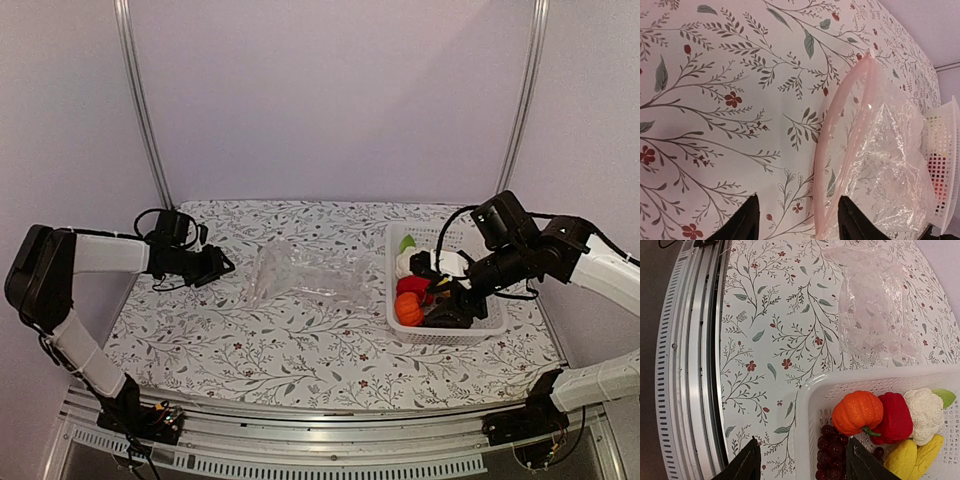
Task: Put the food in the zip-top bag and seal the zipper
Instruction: Adjust the bin at the center of the board, then pick up the zipper food storage bag at the center of the board.
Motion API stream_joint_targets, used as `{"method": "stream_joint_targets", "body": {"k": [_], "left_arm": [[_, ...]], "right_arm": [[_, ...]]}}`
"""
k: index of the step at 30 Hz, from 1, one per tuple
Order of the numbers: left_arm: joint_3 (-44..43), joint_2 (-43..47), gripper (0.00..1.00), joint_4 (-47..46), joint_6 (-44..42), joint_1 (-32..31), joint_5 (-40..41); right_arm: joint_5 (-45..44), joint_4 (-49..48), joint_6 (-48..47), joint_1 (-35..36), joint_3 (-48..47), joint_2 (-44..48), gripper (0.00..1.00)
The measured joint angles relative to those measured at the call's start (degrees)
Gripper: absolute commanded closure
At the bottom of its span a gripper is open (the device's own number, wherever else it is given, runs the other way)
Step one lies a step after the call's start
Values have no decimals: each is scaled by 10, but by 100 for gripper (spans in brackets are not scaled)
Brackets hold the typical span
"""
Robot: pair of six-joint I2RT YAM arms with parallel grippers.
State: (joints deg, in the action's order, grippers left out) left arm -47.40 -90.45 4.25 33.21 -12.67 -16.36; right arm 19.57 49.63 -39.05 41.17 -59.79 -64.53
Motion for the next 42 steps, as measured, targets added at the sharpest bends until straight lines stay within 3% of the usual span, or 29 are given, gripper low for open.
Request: {"method": "stream_joint_targets", "body": {"k": [4, 9, 14, 23, 36, 39, 42], "left_arm": [[-18, -49, 48, 7, 2, 2, -42], [-43, -91, 60, 12, -2, 2, -80], [-84, -146, 61, 16, -6, 2, -100], [-132, -216, 43, -8, -27, -8, -179], [-214, -308, 34, -108, 13, -78, -207], [-254, -352, 43, -161, 45, -88, -217], [-271, -383, 67, -214, 73, -92, -226]], "right_arm": [[23, 1, 11, -4, -9, 1, 43], [38, 1, 22, -4, -9, 1, 43], [47, 0, 24, -5, -9, 1, 43], [53, -7, 26, -5, -9, 2, 43], [66, -10, 35, -15, 2, 32, 43], [70, -10, 37, -17, 3, 33, 43], [75, -10, 37, -22, 3, 32, 43]]}}
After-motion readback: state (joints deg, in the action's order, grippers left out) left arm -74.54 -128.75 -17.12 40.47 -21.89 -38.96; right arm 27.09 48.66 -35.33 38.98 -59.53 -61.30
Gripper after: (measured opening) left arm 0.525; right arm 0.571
